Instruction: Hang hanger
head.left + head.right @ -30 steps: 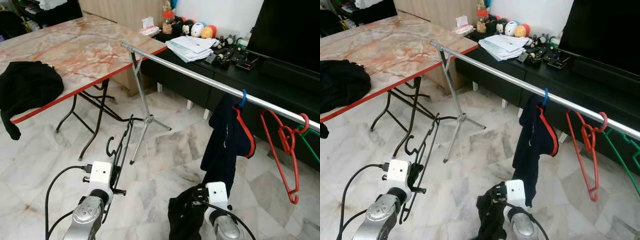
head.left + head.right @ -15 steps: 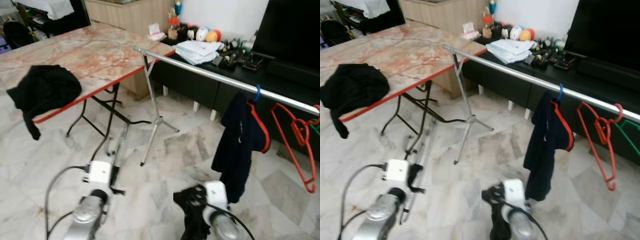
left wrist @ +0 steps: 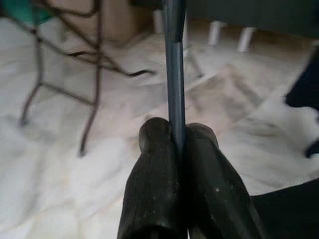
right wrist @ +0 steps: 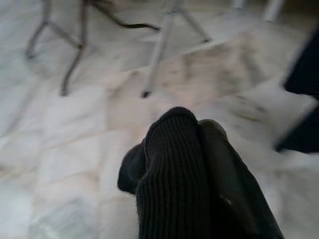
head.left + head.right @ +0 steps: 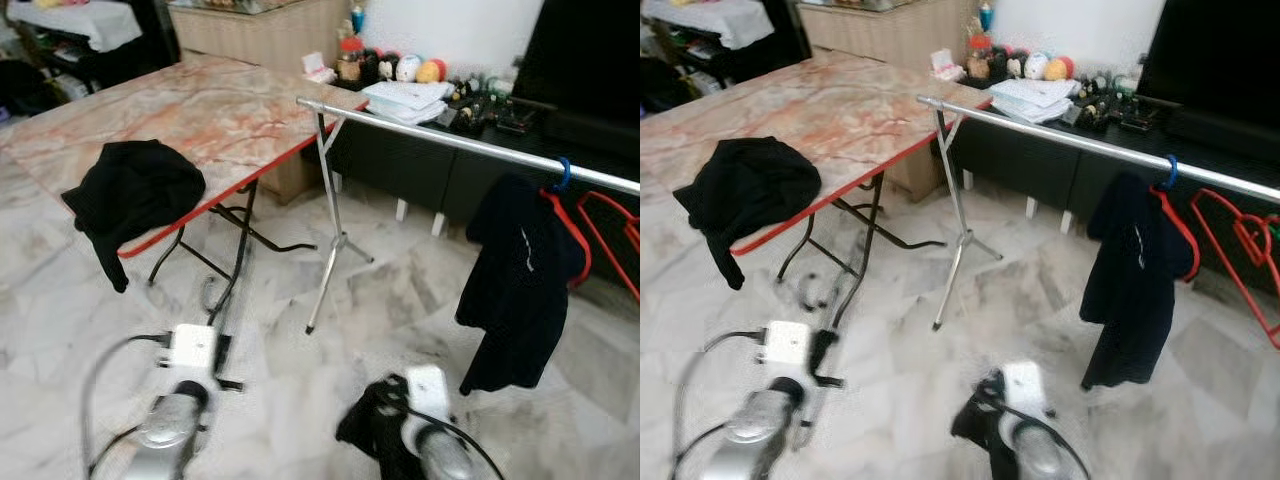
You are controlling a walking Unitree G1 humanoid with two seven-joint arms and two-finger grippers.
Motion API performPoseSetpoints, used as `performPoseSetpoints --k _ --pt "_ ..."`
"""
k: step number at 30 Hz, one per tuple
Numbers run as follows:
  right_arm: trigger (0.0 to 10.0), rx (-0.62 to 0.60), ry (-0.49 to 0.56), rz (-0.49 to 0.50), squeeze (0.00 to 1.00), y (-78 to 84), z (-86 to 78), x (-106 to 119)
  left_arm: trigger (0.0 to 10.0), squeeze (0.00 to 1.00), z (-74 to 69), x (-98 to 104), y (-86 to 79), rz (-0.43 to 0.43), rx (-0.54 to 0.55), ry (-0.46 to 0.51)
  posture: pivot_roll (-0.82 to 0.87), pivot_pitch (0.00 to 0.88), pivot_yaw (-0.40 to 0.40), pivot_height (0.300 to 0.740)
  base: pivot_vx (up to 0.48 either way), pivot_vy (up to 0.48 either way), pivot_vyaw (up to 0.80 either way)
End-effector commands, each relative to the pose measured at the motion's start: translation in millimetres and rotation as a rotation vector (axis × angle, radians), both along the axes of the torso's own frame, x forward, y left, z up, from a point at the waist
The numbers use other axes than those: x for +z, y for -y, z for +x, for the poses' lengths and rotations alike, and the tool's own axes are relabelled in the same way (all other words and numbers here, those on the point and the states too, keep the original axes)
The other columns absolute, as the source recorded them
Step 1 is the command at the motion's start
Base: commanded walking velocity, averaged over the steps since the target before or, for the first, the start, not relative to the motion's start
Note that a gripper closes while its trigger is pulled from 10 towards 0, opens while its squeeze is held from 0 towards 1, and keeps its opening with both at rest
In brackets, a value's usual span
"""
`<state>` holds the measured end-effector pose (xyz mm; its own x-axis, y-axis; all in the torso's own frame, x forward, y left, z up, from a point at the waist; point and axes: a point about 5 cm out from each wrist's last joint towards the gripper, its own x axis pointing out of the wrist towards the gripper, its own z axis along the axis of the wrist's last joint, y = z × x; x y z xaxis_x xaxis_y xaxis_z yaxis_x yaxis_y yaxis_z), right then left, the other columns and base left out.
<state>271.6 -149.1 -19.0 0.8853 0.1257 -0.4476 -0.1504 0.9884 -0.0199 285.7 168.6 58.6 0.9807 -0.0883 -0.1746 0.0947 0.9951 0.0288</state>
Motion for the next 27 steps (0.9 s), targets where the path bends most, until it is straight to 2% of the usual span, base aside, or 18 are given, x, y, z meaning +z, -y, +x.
performPoseSetpoints --k 1,5,8,18,22,27 --pt "10.0 0.015 0.026 0.017 0.00 -9.2 5.5 5.3 10.0 0.00 0.0 0.4 -8.5 0.006 0.020 -0.007 0.05 0.080 0.056 0.740 0.000 0.480 -0.80" --pt "10.0 0.014 0.024 0.018 0.00 -9.3 5.3 5.1 10.0 0.00 0.0 0.3 -8.8 0.005 0.020 -0.007 0.05 0.080 0.056 0.740 0.000 0.480 -0.80" --pt "10.0 0.015 0.024 0.018 0.00 -9.7 5.6 5.3 10.0 0.00 0.2 0.7 -9.0 0.005 0.019 -0.006 0.05 0.081 0.056 0.740 0.000 0.480 0.00" --pt "10.0 0.011 0.026 0.019 0.00 -9.8 5.9 5.7 10.0 0.00 -0.7 2.0 -8.5 0.003 0.011 0.004 0.05 0.085 0.055 0.740 0.000 0.000 -0.08" --pt "10.0 0.010 0.027 0.018 0.00 -9.6 6.1 5.9 10.0 0.00 -0.8 2.3 -7.8 0.005 0.009 0.005 0.05 0.086 0.055 0.740 0.000 0.000 -0.80" --pt "10.0 0.009 0.028 0.019 0.00 -9.3 6.3 6.1 10.0 0.00 -1.0 2.7 -6.9 0.006 0.004 0.004 0.06 0.086 0.055 0.740 0.000 0.000 0.00"
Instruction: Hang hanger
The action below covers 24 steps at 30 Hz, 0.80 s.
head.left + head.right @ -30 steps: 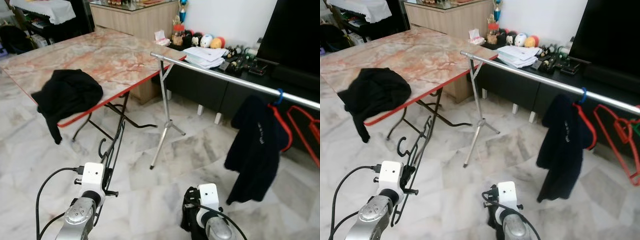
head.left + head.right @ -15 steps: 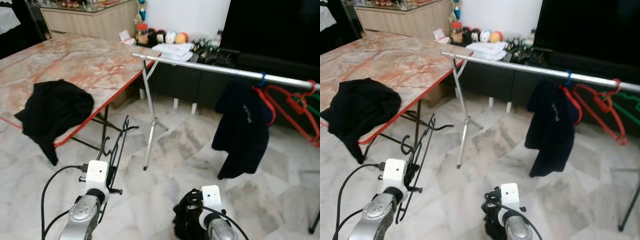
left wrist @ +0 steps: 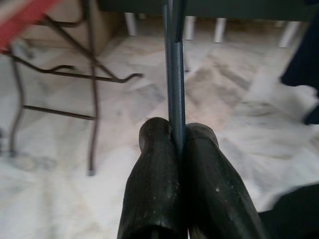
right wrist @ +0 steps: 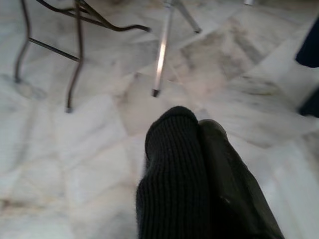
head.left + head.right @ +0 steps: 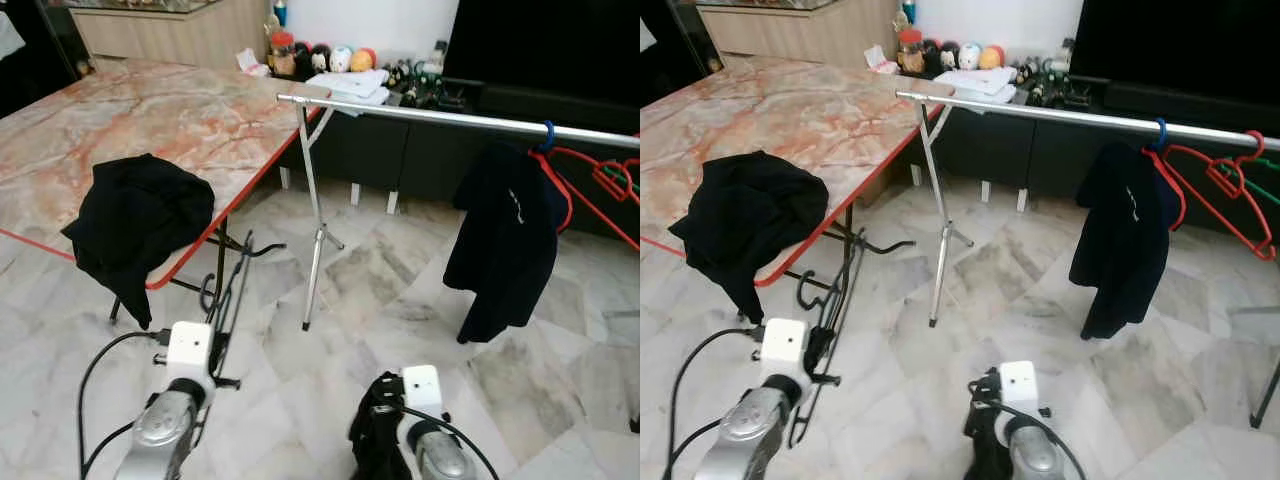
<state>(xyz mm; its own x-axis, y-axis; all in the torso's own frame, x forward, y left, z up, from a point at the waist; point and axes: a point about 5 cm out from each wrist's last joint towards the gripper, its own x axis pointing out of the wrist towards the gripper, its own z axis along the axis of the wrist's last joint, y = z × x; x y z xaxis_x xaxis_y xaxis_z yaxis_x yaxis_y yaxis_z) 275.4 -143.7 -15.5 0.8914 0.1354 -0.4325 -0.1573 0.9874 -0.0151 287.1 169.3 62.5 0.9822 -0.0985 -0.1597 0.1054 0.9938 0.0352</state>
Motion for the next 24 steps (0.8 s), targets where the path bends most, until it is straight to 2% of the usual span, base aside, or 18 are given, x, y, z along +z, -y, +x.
performPoseSetpoints --k 1,7,12,24 --pt "10.0 0.000 0.011 0.012 0.00 -3.8 2.5 2.5 10.0 0.00 -2.4 -1.0 -6.2 0.001 0.015 -0.011 0.06 0.086 0.055 0.740 0.000 0.000 0.00" --pt "10.0 -0.001 0.010 0.012 0.00 -4.0 2.2 2.2 10.0 0.00 -2.9 -1.0 -6.0 -0.009 0.018 -0.016 0.05 0.087 0.056 0.740 0.000 0.000 0.00" --pt "10.0 -0.003 0.006 0.012 0.00 -3.8 1.5 1.5 10.0 0.00 -2.7 -0.6 -5.8 -0.005 0.016 -0.019 0.06 0.087 0.056 0.740 0.000 0.427 0.00" --pt "10.0 -0.005 0.004 0.012 0.00 -4.0 1.7 1.3 10.0 0.00 -2.0 0.7 -5.9 0.002 0.014 -0.017 0.06 0.088 0.057 0.740 0.000 0.000 0.00"
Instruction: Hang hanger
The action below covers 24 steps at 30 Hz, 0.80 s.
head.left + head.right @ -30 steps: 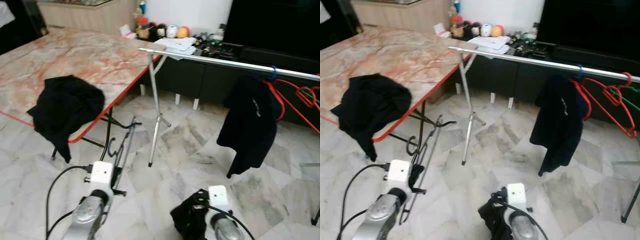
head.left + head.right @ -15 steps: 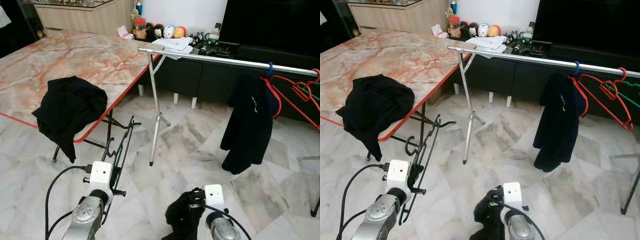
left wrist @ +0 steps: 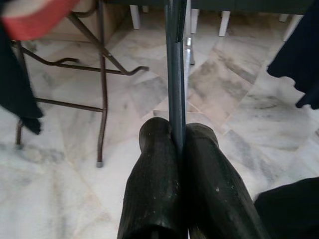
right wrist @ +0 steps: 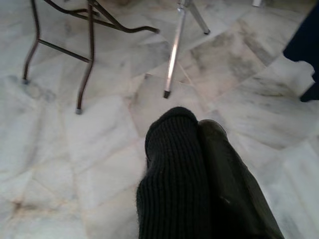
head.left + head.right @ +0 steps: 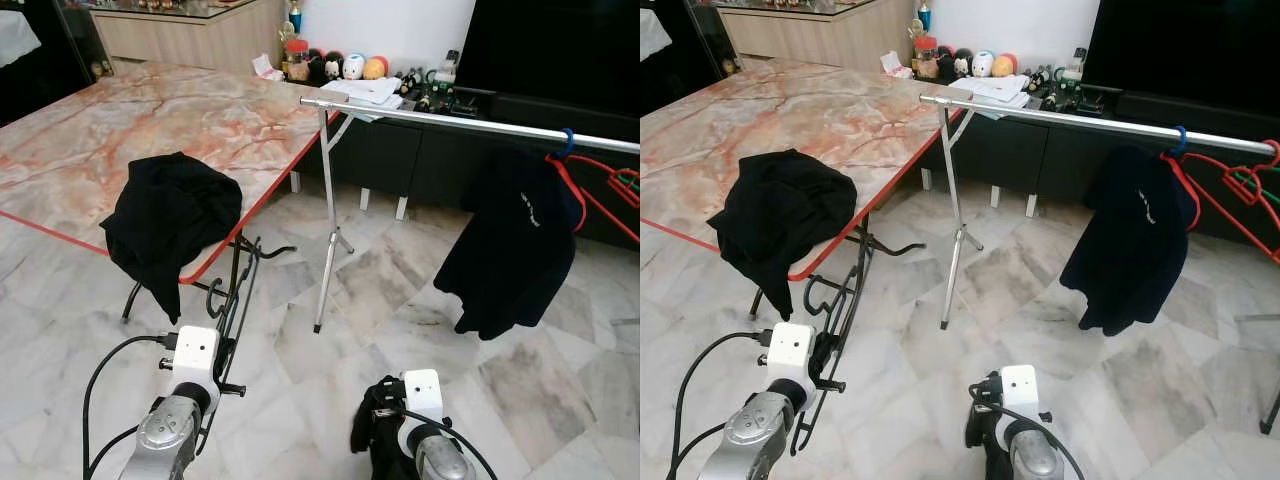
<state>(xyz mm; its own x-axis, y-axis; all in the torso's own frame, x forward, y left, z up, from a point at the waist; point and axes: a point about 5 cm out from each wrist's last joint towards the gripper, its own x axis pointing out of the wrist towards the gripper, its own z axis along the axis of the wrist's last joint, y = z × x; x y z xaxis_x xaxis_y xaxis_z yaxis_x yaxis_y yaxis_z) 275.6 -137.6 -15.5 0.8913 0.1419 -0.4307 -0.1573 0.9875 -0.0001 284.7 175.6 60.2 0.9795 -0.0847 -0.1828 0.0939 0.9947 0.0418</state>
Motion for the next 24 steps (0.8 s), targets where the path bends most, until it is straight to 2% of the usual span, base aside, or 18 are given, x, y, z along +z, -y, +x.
performPoseSetpoints --k 1,4,6,9,13,20,24 --pt "10.0 -0.005 0.004 -0.003 0.00 2.0 1.5 1.3 10.0 0.00 0.4 3.0 0.5 -0.008 0.002 0.005 0.06 0.088 0.057 0.740 0.000 0.000 0.00" --pt "10.0 -0.006 0.005 -0.003 0.00 2.2 1.6 1.4 10.0 0.00 0.3 2.7 0.9 -0.010 -0.001 0.001 0.06 0.088 0.057 0.740 0.000 0.000 0.00" --pt "10.0 -0.007 0.005 -0.003 0.00 2.2 1.6 1.4 10.0 0.00 0.3 2.5 1.0 -0.014 -0.001 -0.003 0.06 0.088 0.057 0.740 0.000 0.480 -0.80" --pt "10.0 -0.010 0.005 -0.004 0.00 2.6 1.6 1.3 10.0 0.00 0.4 2.9 0.8 -0.013 -0.001 0.003 0.06 0.088 0.057 0.740 0.000 0.417 0.00" --pt "10.0 -0.010 0.005 -0.005 0.00 2.8 1.5 1.3 10.0 0.00 0.4 3.0 0.9 -0.010 -0.003 0.004 0.06 0.088 0.058 0.740 0.000 0.000 0.00" --pt "10.0 -0.011 0.003 -0.005 0.00 3.1 1.1 0.9 10.0 0.00 0.3 3.2 0.9 -0.007 -0.003 0.004 0.06 0.089 0.056 0.740 0.000 0.000 -0.80" --pt "10.0 -0.013 0.001 -0.006 0.00 3.6 1.0 0.7 10.0 0.00 0.0 3.6 1.4 -0.013 -0.005 0.011 0.06 0.089 0.056 0.740 0.000 0.000 0.00"
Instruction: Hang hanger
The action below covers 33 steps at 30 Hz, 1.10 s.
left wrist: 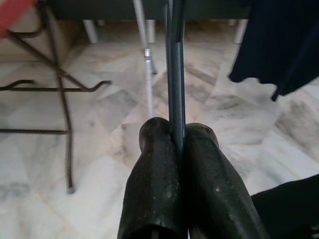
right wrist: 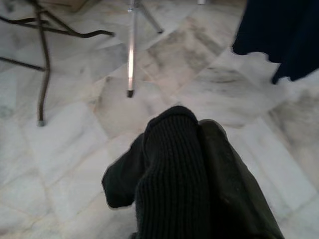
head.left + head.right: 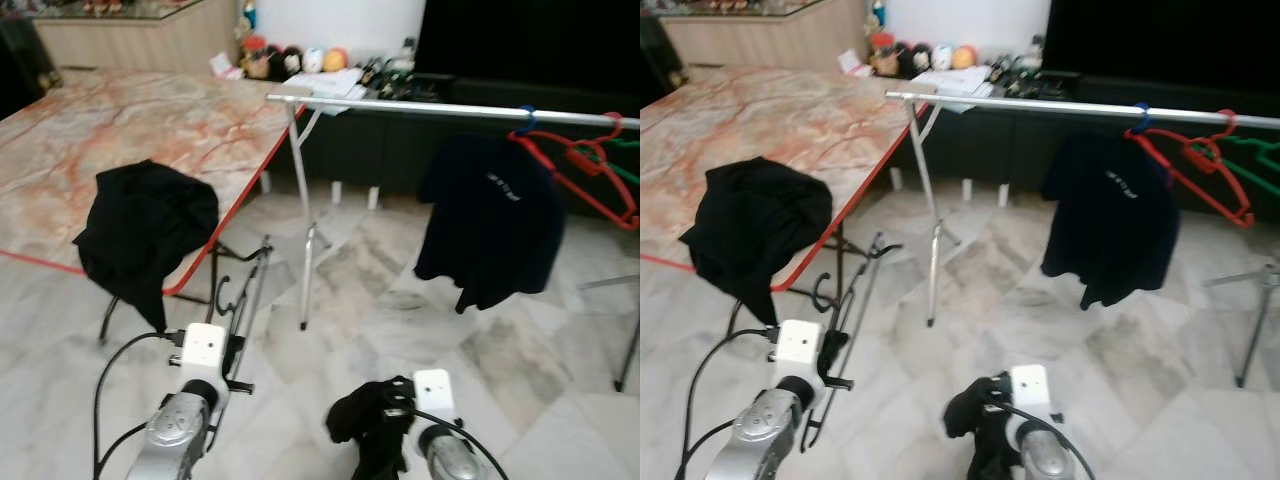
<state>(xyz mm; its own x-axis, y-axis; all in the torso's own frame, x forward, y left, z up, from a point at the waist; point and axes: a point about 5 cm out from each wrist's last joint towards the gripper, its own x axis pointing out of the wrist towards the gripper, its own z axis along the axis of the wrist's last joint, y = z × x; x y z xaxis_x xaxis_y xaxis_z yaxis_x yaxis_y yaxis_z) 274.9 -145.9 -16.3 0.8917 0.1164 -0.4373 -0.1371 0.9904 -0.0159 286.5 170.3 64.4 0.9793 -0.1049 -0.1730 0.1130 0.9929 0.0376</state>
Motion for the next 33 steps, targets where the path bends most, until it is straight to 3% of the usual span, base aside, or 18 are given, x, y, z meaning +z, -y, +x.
performPoseSetpoints --k 1,33 --pt "10.0 0.008 0.006 0.011 0.00 -4.6 1.7 1.5 10.0 0.00 -1.8 -0.6 -3.9 -0.008 0.014 0.002 0.06 0.089 0.056 0.740 0.000 0.000 0.00" --pt "10.0 -0.006 0.035 0.011 0.00 -5.2 3.7 4.7 10.0 0.00 1.2 -0.6 -6.0 -0.010 0.006 0.006 0.06 0.083 0.064 0.740 0.000 0.000 -0.09"
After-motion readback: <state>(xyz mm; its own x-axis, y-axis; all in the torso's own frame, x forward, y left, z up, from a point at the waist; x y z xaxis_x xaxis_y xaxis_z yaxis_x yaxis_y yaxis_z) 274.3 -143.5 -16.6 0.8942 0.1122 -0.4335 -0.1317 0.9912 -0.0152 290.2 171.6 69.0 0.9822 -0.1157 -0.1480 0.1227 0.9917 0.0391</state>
